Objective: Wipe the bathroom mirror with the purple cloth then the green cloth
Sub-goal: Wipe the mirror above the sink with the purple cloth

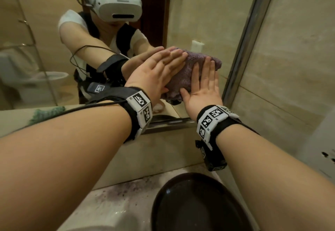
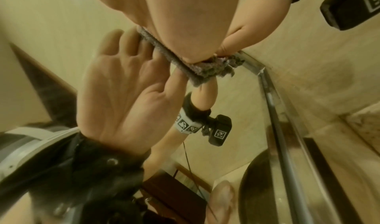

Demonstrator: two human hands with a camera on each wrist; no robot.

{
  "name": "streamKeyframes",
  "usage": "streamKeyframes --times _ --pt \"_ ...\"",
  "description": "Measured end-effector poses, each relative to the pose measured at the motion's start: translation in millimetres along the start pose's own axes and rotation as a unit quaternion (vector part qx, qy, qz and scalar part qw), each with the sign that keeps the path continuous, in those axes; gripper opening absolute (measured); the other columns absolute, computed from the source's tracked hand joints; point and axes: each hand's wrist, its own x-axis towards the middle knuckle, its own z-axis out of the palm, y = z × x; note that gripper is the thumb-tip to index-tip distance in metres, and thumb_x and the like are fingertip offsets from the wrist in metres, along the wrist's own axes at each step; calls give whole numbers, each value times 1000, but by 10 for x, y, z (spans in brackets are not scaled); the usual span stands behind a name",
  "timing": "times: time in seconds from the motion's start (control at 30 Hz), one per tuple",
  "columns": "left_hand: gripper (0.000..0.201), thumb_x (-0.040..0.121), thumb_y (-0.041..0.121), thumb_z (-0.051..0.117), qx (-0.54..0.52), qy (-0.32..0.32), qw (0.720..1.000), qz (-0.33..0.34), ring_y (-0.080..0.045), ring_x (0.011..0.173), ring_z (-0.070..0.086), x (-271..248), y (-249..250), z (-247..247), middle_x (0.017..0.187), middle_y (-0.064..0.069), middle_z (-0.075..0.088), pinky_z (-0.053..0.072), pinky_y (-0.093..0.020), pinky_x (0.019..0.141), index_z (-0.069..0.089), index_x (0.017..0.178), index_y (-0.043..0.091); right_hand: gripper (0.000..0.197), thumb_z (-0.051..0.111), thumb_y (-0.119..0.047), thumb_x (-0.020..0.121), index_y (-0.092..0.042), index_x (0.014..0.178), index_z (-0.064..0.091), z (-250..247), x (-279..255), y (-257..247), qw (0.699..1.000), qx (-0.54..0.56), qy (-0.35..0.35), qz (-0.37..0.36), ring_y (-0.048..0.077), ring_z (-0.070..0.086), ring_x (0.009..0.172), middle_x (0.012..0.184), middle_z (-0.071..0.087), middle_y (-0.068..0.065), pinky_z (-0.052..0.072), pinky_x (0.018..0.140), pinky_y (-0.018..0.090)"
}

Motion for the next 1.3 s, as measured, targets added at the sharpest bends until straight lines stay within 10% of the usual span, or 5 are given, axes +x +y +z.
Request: streamKeyframes --times 0.7,1.0,1.3 --pt "70 93 40 4 33 -66 997 -39 -28 141 -22 -1866 -1275 800 134 -13 -45 -27 -44 102 -43 126 0 76 20 -55 95 -17 124 -39 -14 -356 -2309 995 50 23 -86 33 -28 138 148 -33 18 -20 110 42" --pt "72 96 38 8 33 -23 999 8 -27 126 -37 -1833 -1268 866 138 -17 -34 -37 -42 96 -35 132 -6 79 24 -61 92 -22 123 -38 41 -339 -2228 993 30 27 -113 28 -28 139 149 -33 12 -25 106 37" --pt "71 99 37 9 -23 -120 992 -20 -29 108 -50 -1415 -699 628 115 -19 -57 -44 -42 81 -45 119 -4 81 25 -62 91 -25 120 -40 207 -310 -1543 995 -14 9 -97 26 -28 139 150 -32 10 -26 106 36"
